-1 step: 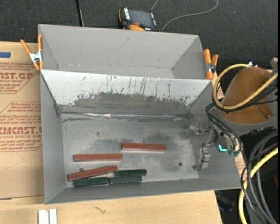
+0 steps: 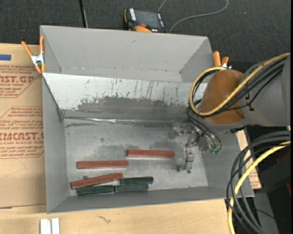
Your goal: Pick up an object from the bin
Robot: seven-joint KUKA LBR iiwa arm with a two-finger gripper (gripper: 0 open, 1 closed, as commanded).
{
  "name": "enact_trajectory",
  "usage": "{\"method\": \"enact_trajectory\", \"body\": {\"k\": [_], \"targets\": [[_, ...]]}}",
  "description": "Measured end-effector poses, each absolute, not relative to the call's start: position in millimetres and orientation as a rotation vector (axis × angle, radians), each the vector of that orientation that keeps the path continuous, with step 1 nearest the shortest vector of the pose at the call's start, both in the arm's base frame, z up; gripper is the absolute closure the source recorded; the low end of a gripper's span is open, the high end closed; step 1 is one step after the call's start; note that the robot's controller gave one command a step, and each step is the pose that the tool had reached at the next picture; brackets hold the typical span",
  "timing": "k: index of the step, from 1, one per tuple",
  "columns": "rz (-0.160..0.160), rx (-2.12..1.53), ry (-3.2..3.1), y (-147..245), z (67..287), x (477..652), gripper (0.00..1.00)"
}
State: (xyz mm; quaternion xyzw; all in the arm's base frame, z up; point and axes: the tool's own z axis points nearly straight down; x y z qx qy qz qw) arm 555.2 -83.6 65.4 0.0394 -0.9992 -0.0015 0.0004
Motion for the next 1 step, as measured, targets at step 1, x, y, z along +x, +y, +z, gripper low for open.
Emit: {"method": "enact_trajectory", "body": {"k": [1], "targets": [[-0.004, 0.429, -3.111, -23.1, 69.3, 524.2, 0.00]]}}
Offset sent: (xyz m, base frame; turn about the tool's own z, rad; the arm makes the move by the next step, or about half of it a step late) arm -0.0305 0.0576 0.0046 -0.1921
